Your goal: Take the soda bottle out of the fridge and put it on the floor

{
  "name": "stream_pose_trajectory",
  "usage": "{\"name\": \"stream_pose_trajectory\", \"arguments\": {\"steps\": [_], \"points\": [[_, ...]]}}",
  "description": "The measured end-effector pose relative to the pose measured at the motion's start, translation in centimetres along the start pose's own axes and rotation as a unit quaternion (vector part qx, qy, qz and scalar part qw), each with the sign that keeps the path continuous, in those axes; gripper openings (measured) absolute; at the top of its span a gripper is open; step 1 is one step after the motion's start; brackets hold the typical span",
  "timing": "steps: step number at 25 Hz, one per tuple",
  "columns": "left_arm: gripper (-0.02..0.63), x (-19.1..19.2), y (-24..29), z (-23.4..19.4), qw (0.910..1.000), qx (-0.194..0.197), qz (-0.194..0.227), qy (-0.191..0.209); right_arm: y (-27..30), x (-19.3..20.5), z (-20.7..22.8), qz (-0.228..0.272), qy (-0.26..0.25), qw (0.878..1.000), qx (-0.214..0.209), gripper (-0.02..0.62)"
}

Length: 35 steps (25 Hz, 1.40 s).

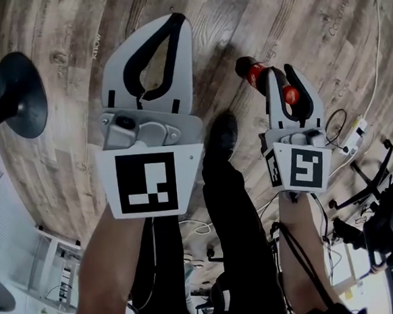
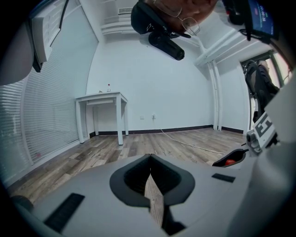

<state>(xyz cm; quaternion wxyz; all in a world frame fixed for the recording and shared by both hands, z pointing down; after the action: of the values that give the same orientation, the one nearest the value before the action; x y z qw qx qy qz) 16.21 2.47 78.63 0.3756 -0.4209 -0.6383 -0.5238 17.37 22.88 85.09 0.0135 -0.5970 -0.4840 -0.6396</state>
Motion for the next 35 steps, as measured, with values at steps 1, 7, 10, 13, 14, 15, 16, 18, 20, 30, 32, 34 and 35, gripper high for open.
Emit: {"name": "stream_pose_trajectory", "arguments": {"steps": [1,7,10,13,14,15,16,18,20,30,32,34,35], "points": [[0.017,0.2,0.0,0.0,1.0000,0.001,-0.002,0.001,0.1,0.2,-0.1,-0.002,-0.001,1.000,-0.001,0.110],[0.017,1.1,-0.1,-0.2,1.0000,0.000,-0.006,0.004,0.7,1.3,-0.5,-0.008,-0.005,1.000,-0.003,0.110],[0.017,1.6,-0.2,-0.2,0.9999,-0.001,-0.010,0.004,1.0,2.0,-0.7,-0.012,-0.008,1.000,-0.007,0.110],[0.017,1.9,-0.3,-0.4,0.9999,-0.002,-0.012,0.005,1.3,2.4,-0.9,-0.017,-0.007,1.000,-0.006,0.110],[0.017,2.0,-0.3,-0.5,0.9999,-0.003,-0.013,0.005,1.3,2.5,-1.0,-0.018,-0.004,1.000,-0.003,0.110],[0.017,2.1,-0.4,-0.5,0.9999,-0.003,-0.014,0.005,1.4,2.7,-1.0,-0.020,-0.002,1.000,0.000,0.110],[0.017,2.2,-0.4,-0.5,0.9999,-0.004,-0.015,0.005,1.5,2.9,-1.0,-0.021,-0.001,1.000,0.001,0.110],[0.017,2.4,-0.4,-0.5,0.9998,-0.003,-0.017,0.005,1.7,3.2,-1.1,-0.025,-0.003,1.000,0.001,0.111],[0.017,2.7,-0.5,-0.4,0.9998,-0.002,-0.018,0.005,1.8,3.6,-1.2,-0.028,-0.007,1.000,-0.002,0.112],[0.017,3.9,-0.6,-0.5,0.9995,-0.001,-0.030,0.008,2.6,5.4,-1.7,-0.045,-0.011,0.999,-0.008,0.112],[0.017,4.0,-0.5,-0.6,0.9995,-0.001,-0.031,0.009,2.9,5.6,-1.8,-0.047,-0.012,0.999,-0.010,0.112],[0.017,4.1,-0.5,-0.6,0.9994,0.001,-0.032,0.011,3.1,5.7,-1.9,-0.047,-0.012,0.999,-0.010,0.114],[0.017,4.1,-0.5,-0.6,0.9994,0.001,-0.033,0.011,3.2,5.7,-1.9,-0.046,-0.012,0.999,-0.010,0.114]]}}
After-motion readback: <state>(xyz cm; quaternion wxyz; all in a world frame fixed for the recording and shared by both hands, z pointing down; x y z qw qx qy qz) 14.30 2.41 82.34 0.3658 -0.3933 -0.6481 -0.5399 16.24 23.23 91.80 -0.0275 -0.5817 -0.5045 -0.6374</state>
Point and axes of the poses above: the fingertips, and each gripper's own axes: y forward along the fingers, z to its right, x out of its underside, the point moved 6 cm from there along -y, backward along the fingers, and after that the axes turned 12 degrees about -y, right-handed, at the moved point
